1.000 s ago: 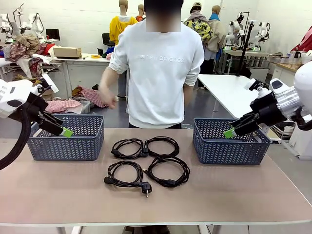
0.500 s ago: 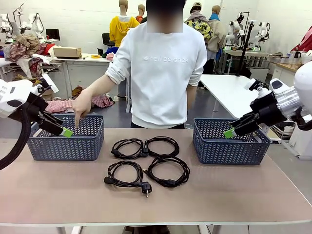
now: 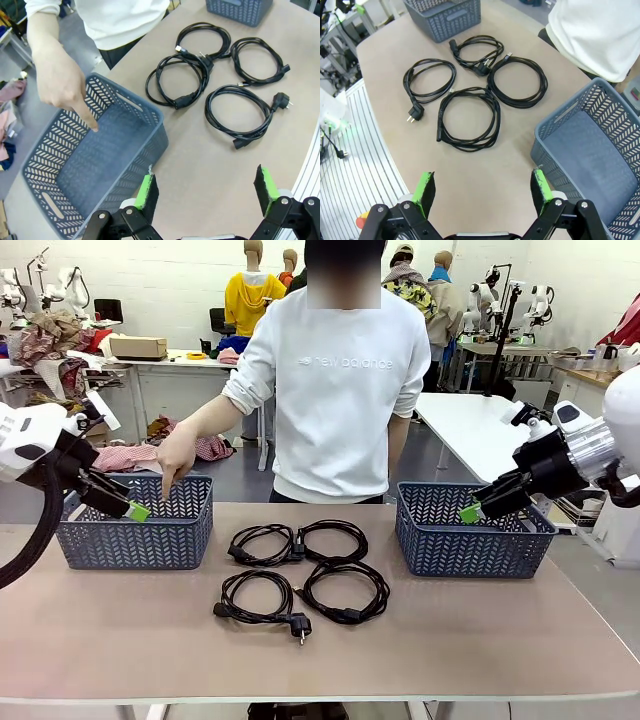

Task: Organize the cables according to human instructions.
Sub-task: Pick up a bundle of cables and place it in the basket indicated by the human.

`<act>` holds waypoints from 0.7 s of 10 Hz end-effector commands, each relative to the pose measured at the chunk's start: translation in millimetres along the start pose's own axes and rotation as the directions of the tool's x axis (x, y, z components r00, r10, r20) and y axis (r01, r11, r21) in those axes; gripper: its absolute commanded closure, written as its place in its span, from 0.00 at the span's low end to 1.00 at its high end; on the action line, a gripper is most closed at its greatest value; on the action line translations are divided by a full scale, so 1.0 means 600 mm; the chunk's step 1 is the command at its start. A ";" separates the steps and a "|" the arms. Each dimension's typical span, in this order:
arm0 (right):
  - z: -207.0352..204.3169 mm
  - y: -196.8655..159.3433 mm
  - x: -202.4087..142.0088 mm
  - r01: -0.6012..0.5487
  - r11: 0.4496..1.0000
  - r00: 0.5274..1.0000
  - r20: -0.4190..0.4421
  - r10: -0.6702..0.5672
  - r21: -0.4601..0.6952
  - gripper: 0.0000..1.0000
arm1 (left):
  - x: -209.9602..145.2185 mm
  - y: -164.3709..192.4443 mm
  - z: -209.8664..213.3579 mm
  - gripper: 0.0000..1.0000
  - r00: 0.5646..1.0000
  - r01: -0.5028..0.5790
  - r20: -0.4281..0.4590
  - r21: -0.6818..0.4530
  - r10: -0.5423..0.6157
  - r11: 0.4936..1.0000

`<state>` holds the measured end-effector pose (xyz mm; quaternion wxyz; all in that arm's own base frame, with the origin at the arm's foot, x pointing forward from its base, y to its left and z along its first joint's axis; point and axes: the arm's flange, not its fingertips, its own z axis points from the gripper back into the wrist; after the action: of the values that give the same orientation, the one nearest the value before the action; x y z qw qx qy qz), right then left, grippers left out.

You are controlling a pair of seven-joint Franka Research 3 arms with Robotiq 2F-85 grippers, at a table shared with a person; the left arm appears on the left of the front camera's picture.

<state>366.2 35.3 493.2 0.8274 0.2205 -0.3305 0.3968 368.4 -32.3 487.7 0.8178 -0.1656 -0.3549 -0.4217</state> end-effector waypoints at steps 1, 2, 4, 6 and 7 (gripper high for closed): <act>-0.001 -0.007 0.000 -0.019 1.000 1.000 0.019 0.018 0.014 0.00 | -0.001 0.004 -0.002 0.00 1.000 0.010 0.014 -0.012 -0.010 1.000; -0.001 -0.007 0.000 -0.019 1.000 1.000 0.019 0.018 0.014 0.00 | -0.001 0.004 -0.002 0.00 1.000 0.010 0.014 -0.012 -0.010 1.000; -0.001 -0.007 0.000 -0.019 1.000 1.000 0.019 0.018 0.014 0.00 | 0.019 -0.002 -0.010 0.00 0.997 0.060 -0.048 -0.010 -0.061 0.998; -0.001 -0.007 0.000 -0.019 1.000 1.000 0.019 0.018 0.014 0.00 | 0.077 -0.013 -0.051 0.00 0.967 0.202 -0.146 -0.071 -0.211 0.977; -0.001 -0.007 0.000 -0.019 1.000 1.000 0.019 0.018 0.014 0.00 | 0.115 -0.020 -0.089 0.00 0.933 0.266 -0.215 -0.126 -0.288 0.956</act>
<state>366.1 35.6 493.2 0.8275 0.2201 -0.3300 0.3974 384.6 -95.4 492.2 0.7945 -0.1295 -0.2902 -0.5175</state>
